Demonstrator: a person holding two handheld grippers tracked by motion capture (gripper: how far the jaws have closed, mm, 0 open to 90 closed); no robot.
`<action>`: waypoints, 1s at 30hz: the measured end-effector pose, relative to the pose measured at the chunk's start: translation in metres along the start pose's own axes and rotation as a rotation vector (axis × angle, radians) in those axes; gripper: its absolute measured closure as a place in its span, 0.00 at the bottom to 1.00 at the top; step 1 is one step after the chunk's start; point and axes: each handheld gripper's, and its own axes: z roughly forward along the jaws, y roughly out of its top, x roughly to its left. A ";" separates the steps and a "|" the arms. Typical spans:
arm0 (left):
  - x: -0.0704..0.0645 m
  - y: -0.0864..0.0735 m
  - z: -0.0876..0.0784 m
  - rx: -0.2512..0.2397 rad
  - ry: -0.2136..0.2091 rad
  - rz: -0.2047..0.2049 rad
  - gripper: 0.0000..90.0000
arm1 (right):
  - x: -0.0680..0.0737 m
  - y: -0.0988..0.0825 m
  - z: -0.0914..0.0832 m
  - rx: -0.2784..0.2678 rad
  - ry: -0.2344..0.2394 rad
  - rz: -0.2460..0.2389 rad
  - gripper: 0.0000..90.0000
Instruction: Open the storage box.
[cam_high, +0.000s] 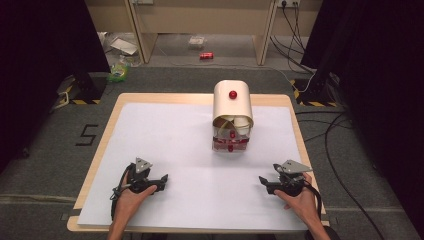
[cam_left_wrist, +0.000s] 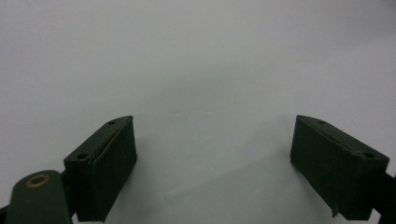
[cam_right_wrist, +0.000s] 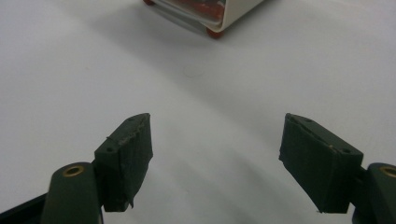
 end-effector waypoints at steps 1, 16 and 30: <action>0.000 0.000 0.000 0.000 0.000 0.000 0.15 | 0.000 0.001 0.000 -0.003 0.001 -0.003 0.29; 0.000 0.000 0.000 0.000 0.000 0.000 0.15 | 0.012 0.020 0.014 -0.073 0.026 -0.065 0.33; 0.000 0.000 0.000 -0.001 -0.001 0.000 0.15 | 0.026 0.036 0.027 -0.116 0.060 -0.127 0.34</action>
